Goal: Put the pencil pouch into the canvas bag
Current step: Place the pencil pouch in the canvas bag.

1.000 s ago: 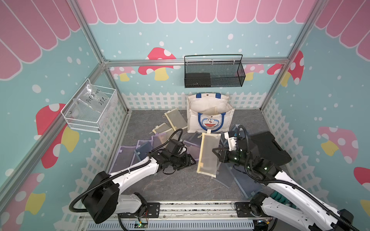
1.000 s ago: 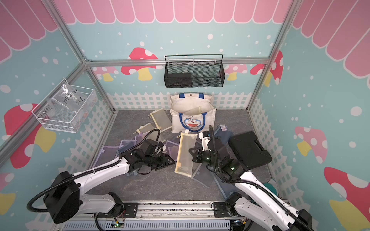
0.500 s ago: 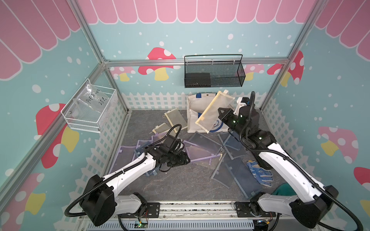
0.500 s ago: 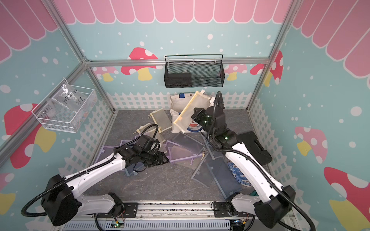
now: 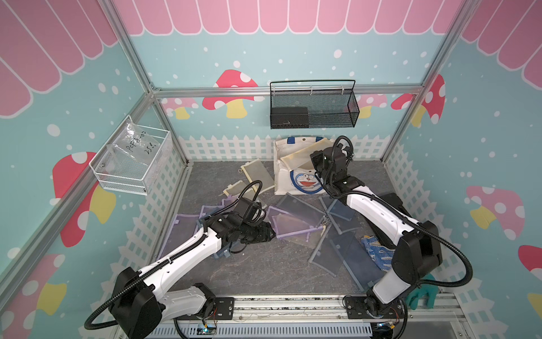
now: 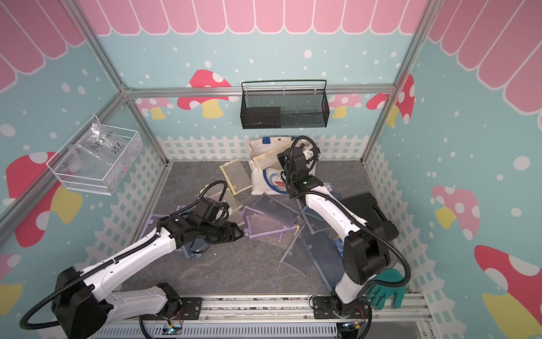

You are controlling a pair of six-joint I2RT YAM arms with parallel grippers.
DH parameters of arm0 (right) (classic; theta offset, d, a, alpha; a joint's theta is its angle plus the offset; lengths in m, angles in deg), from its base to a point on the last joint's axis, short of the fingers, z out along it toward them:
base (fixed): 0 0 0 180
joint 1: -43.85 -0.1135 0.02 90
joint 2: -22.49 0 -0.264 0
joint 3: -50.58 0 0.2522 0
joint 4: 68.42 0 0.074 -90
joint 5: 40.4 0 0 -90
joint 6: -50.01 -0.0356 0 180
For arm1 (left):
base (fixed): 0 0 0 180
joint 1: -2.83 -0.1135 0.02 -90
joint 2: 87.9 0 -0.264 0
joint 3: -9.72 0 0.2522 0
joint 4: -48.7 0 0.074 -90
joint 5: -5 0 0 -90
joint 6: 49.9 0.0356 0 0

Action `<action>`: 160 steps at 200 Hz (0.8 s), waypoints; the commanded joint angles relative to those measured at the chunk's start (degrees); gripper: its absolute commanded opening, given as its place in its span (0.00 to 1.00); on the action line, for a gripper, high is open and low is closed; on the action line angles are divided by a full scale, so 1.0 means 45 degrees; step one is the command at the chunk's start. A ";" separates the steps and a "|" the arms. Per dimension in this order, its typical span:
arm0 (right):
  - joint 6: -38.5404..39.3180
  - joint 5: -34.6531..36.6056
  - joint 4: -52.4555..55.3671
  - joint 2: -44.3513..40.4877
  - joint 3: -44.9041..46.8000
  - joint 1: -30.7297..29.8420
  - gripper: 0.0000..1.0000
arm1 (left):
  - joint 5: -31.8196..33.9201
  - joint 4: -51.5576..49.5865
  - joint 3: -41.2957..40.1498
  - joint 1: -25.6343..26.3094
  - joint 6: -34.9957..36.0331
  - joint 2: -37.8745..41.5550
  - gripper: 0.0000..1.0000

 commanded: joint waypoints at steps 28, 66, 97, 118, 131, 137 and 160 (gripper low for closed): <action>-0.1335 0.1289 -0.1129 0.1040 -0.1083 0.0058 0.00 | 0.0032 -0.0592 0.0230 -0.0581 0.0636 0.0543 0.66; -0.1836 0.1243 -0.1193 0.1808 -0.1509 0.0058 0.00 | -0.0142 -0.0721 0.0335 -0.0991 0.0896 0.0605 0.66; -0.1623 0.0563 -0.1307 0.2282 -0.1628 0.0098 0.00 | -0.0239 -0.0741 0.0354 -0.1234 0.0916 0.0600 0.66; -0.1521 0.0420 -0.1313 0.2242 -0.1300 0.0101 0.11 | -0.0285 -0.0733 0.0357 -0.1450 0.0954 0.0658 0.66; -0.1296 0.0452 -0.1306 0.2113 -0.1164 0.0097 0.21 | -0.0302 -0.0731 0.0357 -0.1622 0.0974 0.0717 0.66; -0.1133 0.0495 -0.1295 0.2035 -0.1159 0.0097 0.26 | -0.0322 -0.0729 0.0357 -0.1717 0.0989 0.0737 0.66; -0.0421 0.0706 -0.1012 0.1755 -0.1251 0.0173 0.36 | -0.0417 -0.0739 0.0367 -0.2057 0.1052 0.0732 0.66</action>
